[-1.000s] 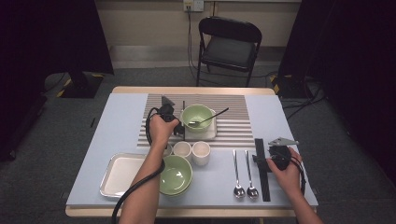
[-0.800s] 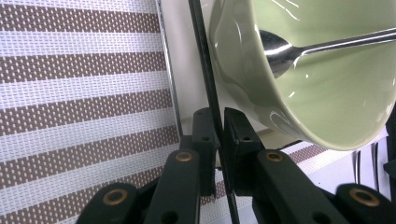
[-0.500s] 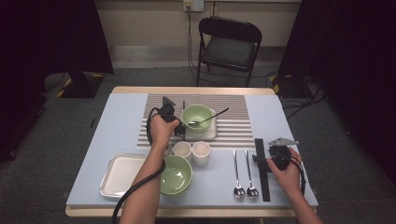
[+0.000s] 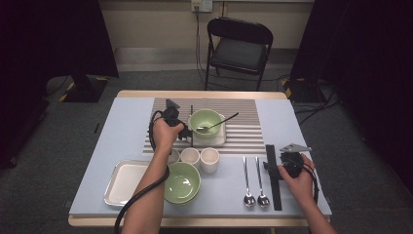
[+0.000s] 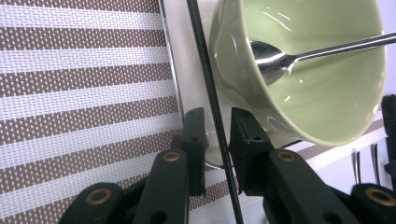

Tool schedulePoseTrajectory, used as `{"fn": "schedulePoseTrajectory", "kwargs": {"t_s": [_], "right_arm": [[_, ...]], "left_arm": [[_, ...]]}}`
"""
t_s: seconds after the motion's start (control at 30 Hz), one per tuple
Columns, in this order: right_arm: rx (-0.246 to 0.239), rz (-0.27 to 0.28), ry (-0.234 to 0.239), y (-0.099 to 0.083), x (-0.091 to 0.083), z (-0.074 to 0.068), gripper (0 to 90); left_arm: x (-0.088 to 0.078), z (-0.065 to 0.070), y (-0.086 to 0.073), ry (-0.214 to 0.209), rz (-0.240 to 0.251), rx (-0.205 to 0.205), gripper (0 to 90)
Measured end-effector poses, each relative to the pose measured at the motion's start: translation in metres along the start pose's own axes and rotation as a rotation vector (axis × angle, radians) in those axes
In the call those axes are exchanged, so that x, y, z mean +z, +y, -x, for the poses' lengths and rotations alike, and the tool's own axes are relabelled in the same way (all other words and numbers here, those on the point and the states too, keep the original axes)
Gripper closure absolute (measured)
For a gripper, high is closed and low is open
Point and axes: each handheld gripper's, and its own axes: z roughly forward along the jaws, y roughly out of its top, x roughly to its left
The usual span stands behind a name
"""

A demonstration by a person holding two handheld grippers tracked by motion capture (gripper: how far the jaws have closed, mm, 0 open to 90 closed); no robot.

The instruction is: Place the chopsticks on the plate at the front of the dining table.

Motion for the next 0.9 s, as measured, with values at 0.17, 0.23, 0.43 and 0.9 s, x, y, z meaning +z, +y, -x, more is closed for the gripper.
{"fn": "schedulePoseTrajectory", "kwargs": {"t_s": [0.17, 0.23, 0.43, 0.9], "right_arm": [[-0.001, 0.001, 0.0, 0.0, 0.0, 0.0, 14.1], [-0.001, 0.0, 0.0, 0.0, 0.0, 0.0, 14.1], [-0.001, -0.001, -0.001, 0.0, 0.0, 0.0, 14.1], [-0.001, 0.0, 0.0, 0.0, 0.0, 0.0, 14.1]], "left_arm": [[-0.004, -0.001, -0.001, 0.005, 0.01, 0.018, 73.2], [-0.005, -0.001, -0.001, 0.01, 0.02, 0.01, 71.4], [-0.011, -0.001, -0.001, 0.016, 0.027, 0.02, 64.9], [-0.018, -0.001, -0.005, 0.056, 0.063, 0.04, 40.6]]}}
